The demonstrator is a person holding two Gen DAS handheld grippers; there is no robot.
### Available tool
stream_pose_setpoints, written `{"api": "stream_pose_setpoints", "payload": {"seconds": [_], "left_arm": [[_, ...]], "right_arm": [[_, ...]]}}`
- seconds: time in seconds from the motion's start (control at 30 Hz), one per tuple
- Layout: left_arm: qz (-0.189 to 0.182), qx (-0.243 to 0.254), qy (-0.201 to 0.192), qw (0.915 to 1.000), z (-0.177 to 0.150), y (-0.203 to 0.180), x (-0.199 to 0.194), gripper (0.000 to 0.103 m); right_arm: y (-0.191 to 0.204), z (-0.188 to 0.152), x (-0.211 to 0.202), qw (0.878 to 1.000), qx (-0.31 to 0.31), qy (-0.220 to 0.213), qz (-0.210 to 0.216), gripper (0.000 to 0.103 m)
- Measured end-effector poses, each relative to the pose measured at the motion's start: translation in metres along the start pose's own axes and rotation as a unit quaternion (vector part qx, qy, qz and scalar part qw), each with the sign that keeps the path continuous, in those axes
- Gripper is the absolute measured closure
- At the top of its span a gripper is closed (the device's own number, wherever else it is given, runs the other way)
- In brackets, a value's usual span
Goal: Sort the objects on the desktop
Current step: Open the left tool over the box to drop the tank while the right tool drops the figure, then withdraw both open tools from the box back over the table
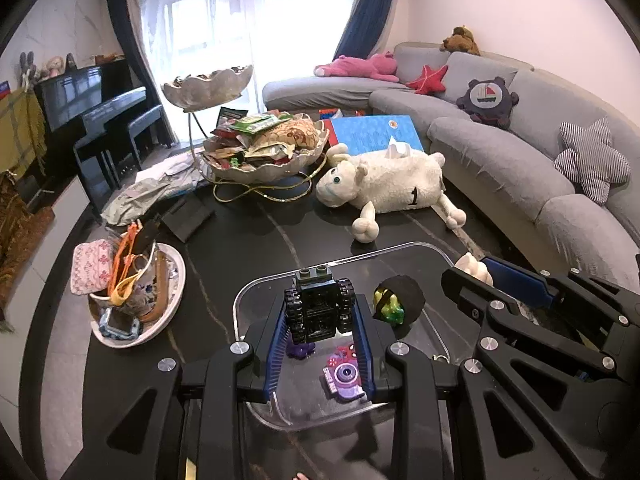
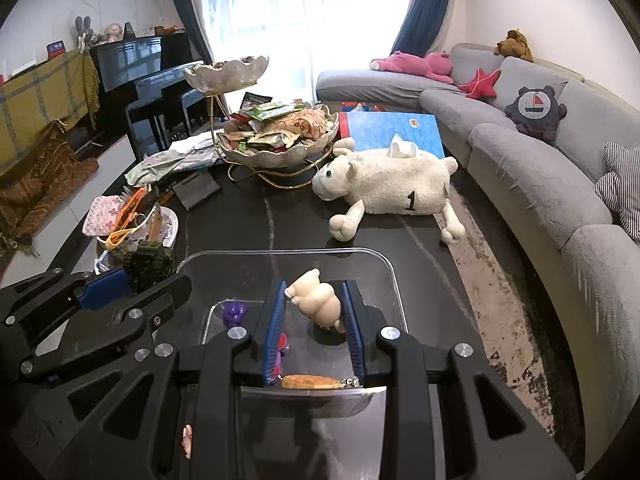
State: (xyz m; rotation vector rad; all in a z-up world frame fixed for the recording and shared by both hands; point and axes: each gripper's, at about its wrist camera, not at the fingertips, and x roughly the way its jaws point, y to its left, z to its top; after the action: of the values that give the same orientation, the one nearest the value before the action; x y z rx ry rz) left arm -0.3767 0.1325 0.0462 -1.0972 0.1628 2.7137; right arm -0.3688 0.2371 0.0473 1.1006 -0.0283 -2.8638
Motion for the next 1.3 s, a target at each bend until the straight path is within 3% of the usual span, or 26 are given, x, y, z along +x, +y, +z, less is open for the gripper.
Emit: {"api": "stream_pose_setpoints", "payload": {"seconds": [0.5,0.57,0.73,0.93,1.3], "left_arm": [[0.005,-0.010,0.040,0.9991,0.005,0.005,0.033,0.072],[0.009,-0.011,0.040,0.9991,0.006,0.008,0.031,0.068],[0.005,-0.033,0.044,0.9985,0.006,0.022,0.023,0.048],[0.011,-0.028,0.038,0.9988,-0.001,0.024,0.008,0.047],[0.045,-0.040,0.036,0.9976,-0.031,0.044,-0.029,0.047]], "right_arm": [[-0.011,0.004,0.037,0.999,0.016,0.033,0.011,0.074],[-0.011,0.003,0.033,0.999,0.018,0.031,0.010,0.069],[-0.014,0.000,0.025,0.999,0.022,0.026,0.007,0.043],[-0.015,-0.004,0.014,1.000,0.025,0.018,0.002,0.042],[0.019,-0.021,-0.026,1.000,0.003,0.001,0.021,0.042]]}}
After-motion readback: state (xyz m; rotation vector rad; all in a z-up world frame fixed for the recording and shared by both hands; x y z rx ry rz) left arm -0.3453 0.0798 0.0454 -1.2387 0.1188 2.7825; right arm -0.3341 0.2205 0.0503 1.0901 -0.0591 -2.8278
